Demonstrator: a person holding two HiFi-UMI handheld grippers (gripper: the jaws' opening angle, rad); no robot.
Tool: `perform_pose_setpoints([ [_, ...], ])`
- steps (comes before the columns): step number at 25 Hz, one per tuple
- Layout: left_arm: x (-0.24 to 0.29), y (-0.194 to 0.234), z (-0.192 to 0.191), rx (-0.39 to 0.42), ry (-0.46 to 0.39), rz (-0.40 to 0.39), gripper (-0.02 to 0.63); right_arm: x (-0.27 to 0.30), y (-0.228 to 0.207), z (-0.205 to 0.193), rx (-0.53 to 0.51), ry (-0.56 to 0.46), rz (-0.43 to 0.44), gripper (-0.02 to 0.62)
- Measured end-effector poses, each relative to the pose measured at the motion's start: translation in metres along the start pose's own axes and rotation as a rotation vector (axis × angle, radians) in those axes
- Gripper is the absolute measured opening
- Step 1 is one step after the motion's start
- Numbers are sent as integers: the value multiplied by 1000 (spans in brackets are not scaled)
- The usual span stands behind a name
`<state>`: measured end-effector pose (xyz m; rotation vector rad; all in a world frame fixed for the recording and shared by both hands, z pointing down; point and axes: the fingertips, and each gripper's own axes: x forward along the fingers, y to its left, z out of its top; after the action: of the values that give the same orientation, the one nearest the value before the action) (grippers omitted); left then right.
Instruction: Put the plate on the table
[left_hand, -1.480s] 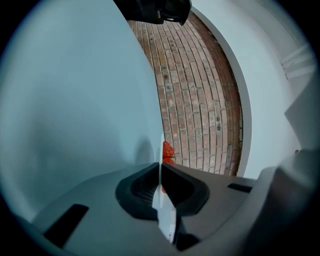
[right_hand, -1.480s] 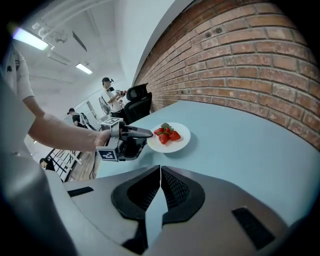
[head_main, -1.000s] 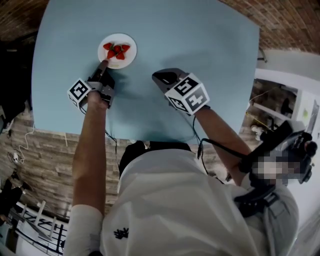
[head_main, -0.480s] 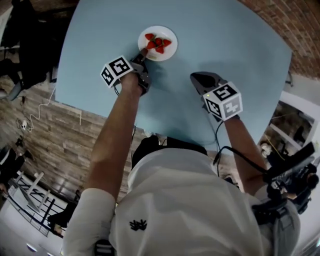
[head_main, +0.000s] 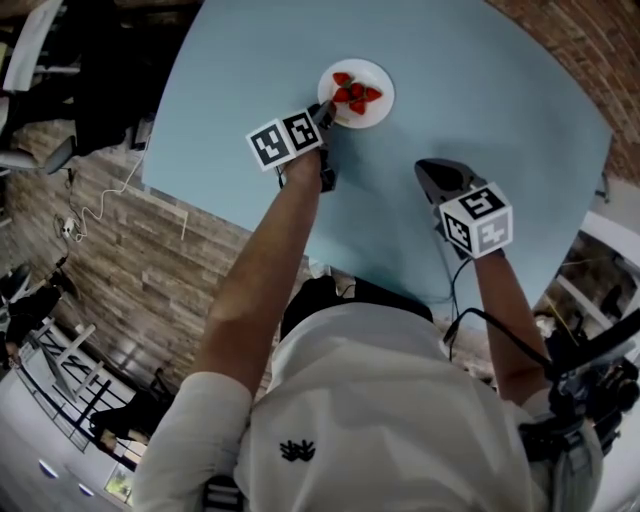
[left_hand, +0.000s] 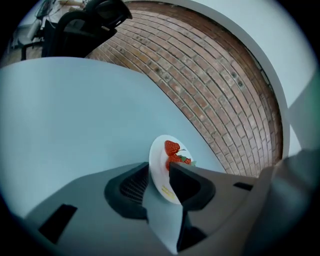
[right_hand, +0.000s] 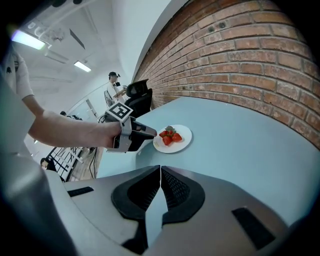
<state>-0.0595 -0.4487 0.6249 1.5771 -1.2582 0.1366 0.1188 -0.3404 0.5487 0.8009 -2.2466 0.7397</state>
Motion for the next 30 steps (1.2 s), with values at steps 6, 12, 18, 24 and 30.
perform_pose_setpoints([
  [6, -13, -12, 5, 178, -14, 26, 115, -3, 5, -3, -11, -3, -1, 9],
  [12, -39, -35, -5, 345, 10, 11, 114, -10, 22, -4, -35, -12, -4, 9],
  [18, -70, -41, -35, 419, 103, -5, 114, -16, 49, -10, -50, -32, -8, 9],
  [24, -111, -39, -64, 487, 154, 17, 114, -28, 82, -20, -74, -49, -19, 9],
  [30, -155, -42, -96, 546, 189, 8, 114, -41, 121, -33, -103, -72, -32, 9],
])
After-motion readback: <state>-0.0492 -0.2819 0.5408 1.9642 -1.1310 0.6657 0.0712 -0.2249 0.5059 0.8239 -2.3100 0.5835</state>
